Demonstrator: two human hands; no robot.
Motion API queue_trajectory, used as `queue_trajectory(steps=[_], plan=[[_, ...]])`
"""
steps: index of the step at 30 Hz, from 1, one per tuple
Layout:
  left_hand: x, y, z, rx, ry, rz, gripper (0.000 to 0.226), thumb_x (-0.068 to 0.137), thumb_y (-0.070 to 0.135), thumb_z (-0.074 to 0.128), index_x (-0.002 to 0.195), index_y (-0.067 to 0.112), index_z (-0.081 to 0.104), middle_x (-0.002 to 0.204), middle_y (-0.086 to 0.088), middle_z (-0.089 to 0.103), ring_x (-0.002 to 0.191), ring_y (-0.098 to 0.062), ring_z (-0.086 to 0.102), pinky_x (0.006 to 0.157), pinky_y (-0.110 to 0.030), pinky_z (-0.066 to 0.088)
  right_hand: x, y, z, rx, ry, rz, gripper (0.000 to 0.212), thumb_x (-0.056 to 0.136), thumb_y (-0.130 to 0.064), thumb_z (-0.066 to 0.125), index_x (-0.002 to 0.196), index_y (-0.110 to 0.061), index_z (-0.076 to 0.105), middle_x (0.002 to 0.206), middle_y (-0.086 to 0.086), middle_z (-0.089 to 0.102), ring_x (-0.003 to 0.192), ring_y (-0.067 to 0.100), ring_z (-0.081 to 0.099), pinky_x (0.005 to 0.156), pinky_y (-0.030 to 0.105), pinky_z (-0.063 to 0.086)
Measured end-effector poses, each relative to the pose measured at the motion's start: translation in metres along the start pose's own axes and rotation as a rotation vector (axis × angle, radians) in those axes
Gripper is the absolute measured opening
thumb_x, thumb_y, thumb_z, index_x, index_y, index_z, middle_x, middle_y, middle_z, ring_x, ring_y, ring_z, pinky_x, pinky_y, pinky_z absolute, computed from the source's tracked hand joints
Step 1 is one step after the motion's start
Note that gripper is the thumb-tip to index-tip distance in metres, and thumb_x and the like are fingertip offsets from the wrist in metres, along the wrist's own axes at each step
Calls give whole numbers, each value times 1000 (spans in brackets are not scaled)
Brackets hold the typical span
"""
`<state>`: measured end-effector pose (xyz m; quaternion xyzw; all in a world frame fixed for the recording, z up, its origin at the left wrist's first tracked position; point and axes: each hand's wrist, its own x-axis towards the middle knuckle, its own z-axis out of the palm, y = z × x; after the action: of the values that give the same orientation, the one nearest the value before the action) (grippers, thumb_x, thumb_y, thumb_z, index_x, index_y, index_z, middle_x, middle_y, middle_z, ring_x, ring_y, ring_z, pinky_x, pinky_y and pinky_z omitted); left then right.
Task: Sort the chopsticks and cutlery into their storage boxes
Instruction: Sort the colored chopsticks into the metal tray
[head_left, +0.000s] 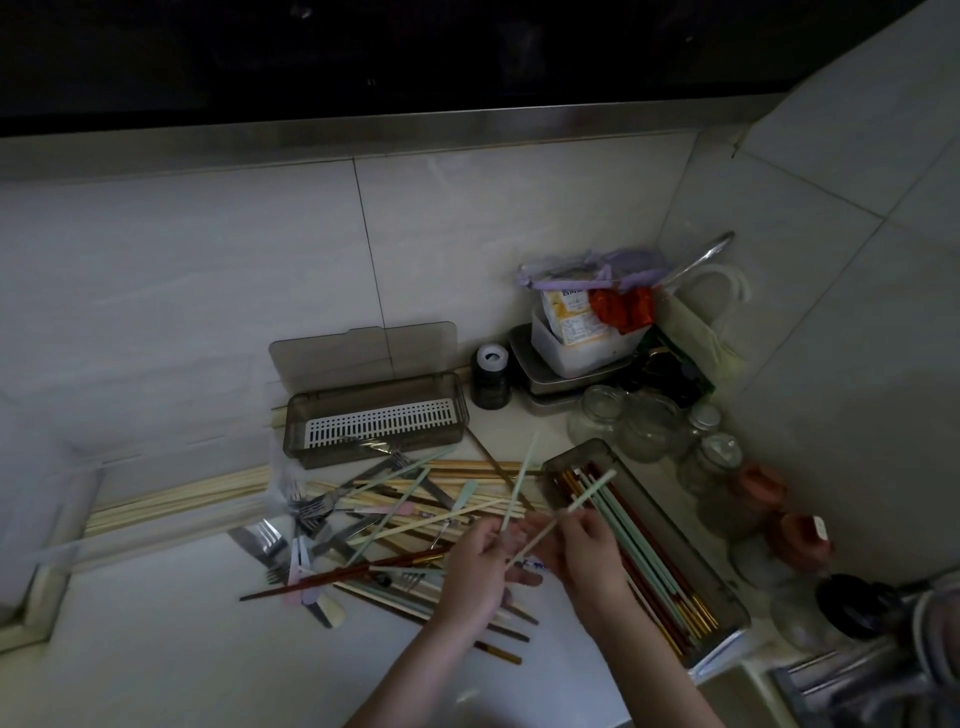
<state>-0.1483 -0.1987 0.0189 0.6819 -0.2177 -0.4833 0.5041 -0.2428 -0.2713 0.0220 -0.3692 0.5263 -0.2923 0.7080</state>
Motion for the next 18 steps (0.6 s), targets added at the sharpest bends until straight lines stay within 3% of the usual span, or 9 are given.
queue_trajectory(steps=[2, 5, 8, 11, 13, 15, 18], plan=[[0, -3, -4, -31, 31, -38, 16, 100, 13, 41, 111, 9, 53, 96, -10, 68, 57, -15, 69, 34, -18, 37, 5, -5, -13, -41, 141, -47, 12, 99, -14, 42, 102, -7, 51, 82, 13, 66, 69, 23, 63, 60, 31, 52], [-3, -7, -12, -48, 19, -65, 24, 100, 11, 41, 123, 11, 49, 101, -8, 68, 65, -19, 72, 37, -19, 42, 16, -9, -44, -542, 318, -273, 18, 98, -16, 43, 113, -12, 54, 86, 4, 61, 72, 18, 59, 64, 33, 51], [-4, -9, -13, -52, 21, -83, 29, 100, 10, 41, 128, 12, 46, 101, -6, 68, 70, -22, 72, 39, -20, 41, 23, -6, -68, -970, 354, -319, 41, 91, 2, 44, 129, -11, 51, 108, 13, 62, 96, 26, 60, 83, 38, 52], [-5, -8, -12, -40, 8, -81, 31, 100, 10, 41, 130, 13, 44, 101, -6, 68, 72, -22, 72, 39, -20, 41, 27, 5, -74, -1214, 280, -183, 65, 87, 6, 44, 147, -15, 28, 138, 16, 45, 130, 32, 38, 107, 42, 38], [-6, -7, -12, -29, -1, -73, 28, 100, 10, 41, 127, 14, 45, 101, -6, 68, 73, -23, 72, 40, -19, 41, 25, 9, -71, -1259, 226, -142, 75, 88, 1, 45, 152, -16, 8, 148, 15, 32, 138, 33, 27, 113, 45, 28], [-7, -6, -12, -15, -6, -66, 21, 100, 12, 41, 120, 16, 48, 99, -7, 69, 73, -23, 72, 41, -20, 41, 17, 6, -63, -1113, 231, -199, 74, 91, -3, 46, 152, -14, 4, 147, 15, 35, 135, 33, 32, 111, 45, 32], [-8, -7, -6, 6, -23, -80, 10, 100, 15, 44, 108, 11, 49, 92, -11, 72, 65, -25, 71, 37, -19, 35, 0, -5, -38, -794, 123, -255, 49, 98, -22, 46, 144, -12, 34, 132, 6, 54, 118, 22, 53, 97, 32, 43]])
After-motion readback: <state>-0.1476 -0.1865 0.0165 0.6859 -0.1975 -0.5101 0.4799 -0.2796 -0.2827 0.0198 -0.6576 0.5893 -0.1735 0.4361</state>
